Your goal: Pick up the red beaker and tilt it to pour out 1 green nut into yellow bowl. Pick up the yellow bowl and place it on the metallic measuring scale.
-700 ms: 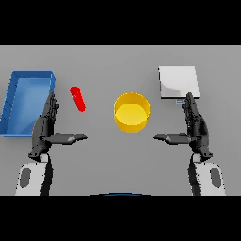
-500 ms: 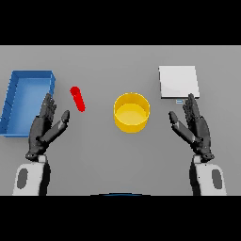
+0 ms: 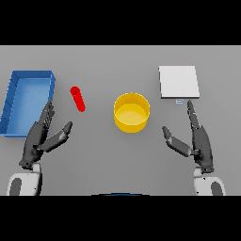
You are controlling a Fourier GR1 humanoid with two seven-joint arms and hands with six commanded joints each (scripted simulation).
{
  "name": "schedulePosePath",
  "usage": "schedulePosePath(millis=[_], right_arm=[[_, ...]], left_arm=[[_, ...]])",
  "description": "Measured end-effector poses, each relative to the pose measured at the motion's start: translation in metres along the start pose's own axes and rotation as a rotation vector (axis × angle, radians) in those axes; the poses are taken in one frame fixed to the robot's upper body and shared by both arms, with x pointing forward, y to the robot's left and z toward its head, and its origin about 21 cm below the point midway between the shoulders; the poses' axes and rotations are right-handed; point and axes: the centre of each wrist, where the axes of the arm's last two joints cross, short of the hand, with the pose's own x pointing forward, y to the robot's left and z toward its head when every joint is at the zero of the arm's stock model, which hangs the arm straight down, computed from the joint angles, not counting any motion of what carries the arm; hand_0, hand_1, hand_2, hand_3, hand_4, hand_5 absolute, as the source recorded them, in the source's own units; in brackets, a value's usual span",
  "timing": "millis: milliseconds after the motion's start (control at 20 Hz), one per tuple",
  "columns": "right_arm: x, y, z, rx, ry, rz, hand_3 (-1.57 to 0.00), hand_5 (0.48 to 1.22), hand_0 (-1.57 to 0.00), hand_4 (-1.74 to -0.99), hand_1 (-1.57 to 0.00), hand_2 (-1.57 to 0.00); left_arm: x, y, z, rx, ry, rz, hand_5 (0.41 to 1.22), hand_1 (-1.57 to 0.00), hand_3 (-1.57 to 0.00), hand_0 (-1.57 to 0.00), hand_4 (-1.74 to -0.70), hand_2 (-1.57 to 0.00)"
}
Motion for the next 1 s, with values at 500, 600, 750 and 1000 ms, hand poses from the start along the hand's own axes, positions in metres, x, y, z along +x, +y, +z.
schedulePosePath(millis=[500, 600, 750, 1000], right_arm=[[-0.002, -0.007, 0.000, 0.018, -0.013, -0.053, 0.00, 0.632, 0.00, -1.273, 0.00, 0.00], [0.002, -0.002, -0.004, 0.027, -0.023, -0.062, 0.00, 0.635, 0.00, -1.281, 0.00, 0.00], [-0.001, -0.004, 0.000, 0.019, -0.019, -0.045, 0.00, 0.635, 0.00, -1.268, 0.00, 0.00], [0.000, -0.005, -0.003, 0.014, -0.023, -0.049, 0.00, 0.642, 0.00, -1.270, 0.00, 0.00]], left_arm=[[-0.025, -0.020, -0.054, -0.032, 0.037, -0.067, 0.641, 0.00, 0.00, 0.00, -1.24, 0.00], [-0.025, -0.026, -0.067, -0.041, 0.021, -0.068, 0.660, 0.00, 0.00, 0.00, -1.25, 0.00], [-0.026, -0.023, -0.083, -0.032, 0.016, -0.074, 0.677, 0.00, 0.00, 0.00, -1.27, 0.00], [-0.030, -0.032, -0.100, -0.049, 0.024, -0.078, 0.689, 0.00, 0.00, 0.00, -1.30, 0.00]])
